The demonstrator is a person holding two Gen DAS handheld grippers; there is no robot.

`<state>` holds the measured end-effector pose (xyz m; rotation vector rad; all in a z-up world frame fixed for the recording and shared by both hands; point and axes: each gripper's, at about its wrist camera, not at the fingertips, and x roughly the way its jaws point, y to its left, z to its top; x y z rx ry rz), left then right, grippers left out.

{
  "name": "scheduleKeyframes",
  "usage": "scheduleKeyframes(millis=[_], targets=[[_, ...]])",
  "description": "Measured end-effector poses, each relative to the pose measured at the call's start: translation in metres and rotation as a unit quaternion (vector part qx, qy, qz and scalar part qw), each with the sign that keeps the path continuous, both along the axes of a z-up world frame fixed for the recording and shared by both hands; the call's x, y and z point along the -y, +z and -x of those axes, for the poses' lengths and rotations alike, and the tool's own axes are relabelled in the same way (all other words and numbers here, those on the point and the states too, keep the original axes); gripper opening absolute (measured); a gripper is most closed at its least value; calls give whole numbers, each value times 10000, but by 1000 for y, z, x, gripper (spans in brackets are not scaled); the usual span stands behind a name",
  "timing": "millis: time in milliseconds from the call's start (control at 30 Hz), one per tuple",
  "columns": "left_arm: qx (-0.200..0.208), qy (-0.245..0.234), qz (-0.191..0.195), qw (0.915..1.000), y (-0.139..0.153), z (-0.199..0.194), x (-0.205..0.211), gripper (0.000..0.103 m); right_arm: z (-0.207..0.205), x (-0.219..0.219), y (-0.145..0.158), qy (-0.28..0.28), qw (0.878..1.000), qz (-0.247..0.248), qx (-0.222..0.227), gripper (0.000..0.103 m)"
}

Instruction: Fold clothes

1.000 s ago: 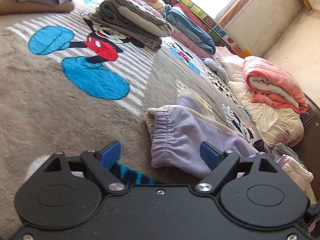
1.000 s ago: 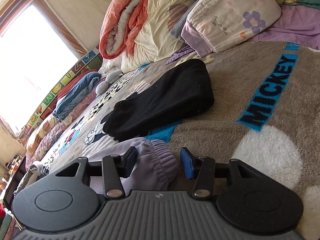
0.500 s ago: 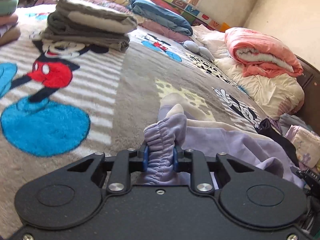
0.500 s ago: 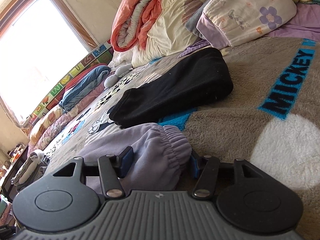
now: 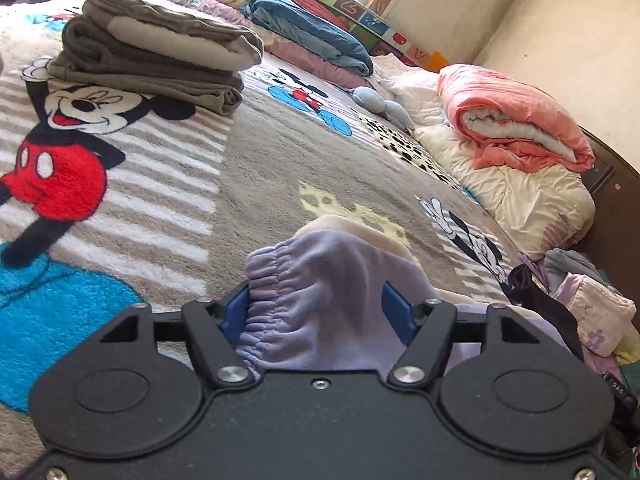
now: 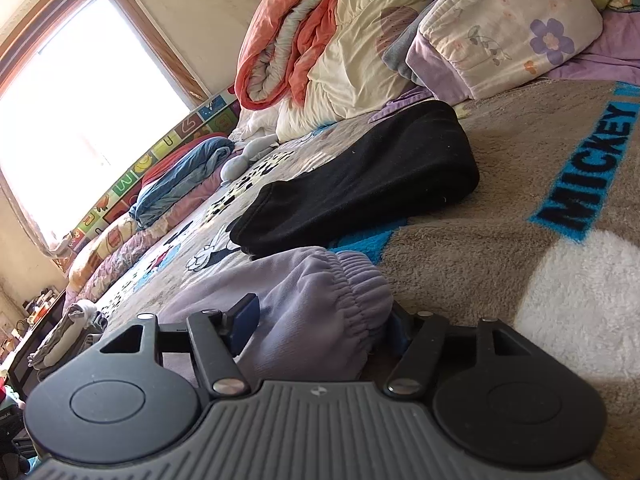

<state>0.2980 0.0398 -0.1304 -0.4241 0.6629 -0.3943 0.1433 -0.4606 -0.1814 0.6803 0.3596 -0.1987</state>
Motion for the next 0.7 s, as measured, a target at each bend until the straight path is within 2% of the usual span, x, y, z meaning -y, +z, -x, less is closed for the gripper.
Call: scheduleKeyframes(millis=[67, 100, 167, 200, 233, 300, 367, 433, 500, 600, 700], targets=[[-26, -224, -121, 9997, -3, -2, 9, 60, -2, -2, 0, 12, 10000, 72, -21, 67], [-28, -357, -261, 9990, -5, -2, 17, 47, -3, -2, 0, 23, 9999, 109, -36, 68], [74, -520, -618, 9967, -6, 2, 32, 36, -5, -4, 1, 35, 9998, 165, -65, 69], [148, -566, -814, 9950, -5, 5, 40, 26, -5, -4, 1, 36, 9998, 183, -75, 69], [204, -558, -922, 9940, -5, 6, 43, 22, -6, -4, 1, 35, 9998, 194, -84, 69], [290, -490, -898, 9943, -1, 10, 43, 19, -7, -4, 2, 19, 9997, 223, -105, 68], [375, -420, -858, 9947, 3, 14, 41, 18, -7, -6, 3, -68, 9994, 307, -166, 57], [493, -363, -793, 9950, 9, 18, 39, 17, -9, -11, 6, -57, 9988, 440, -194, 39], [651, -319, -739, 9946, 19, 20, 34, 17, -9, -19, 11, -20, 9979, 625, -176, 33], [908, -166, -780, 9927, 33, 26, 25, 16, -9, -33, 24, 27, 9954, 960, -40, 31], [1137, 34, -816, 9902, 46, 31, 13, 16, -6, -44, 41, 117, 9945, 965, 386, 30]])
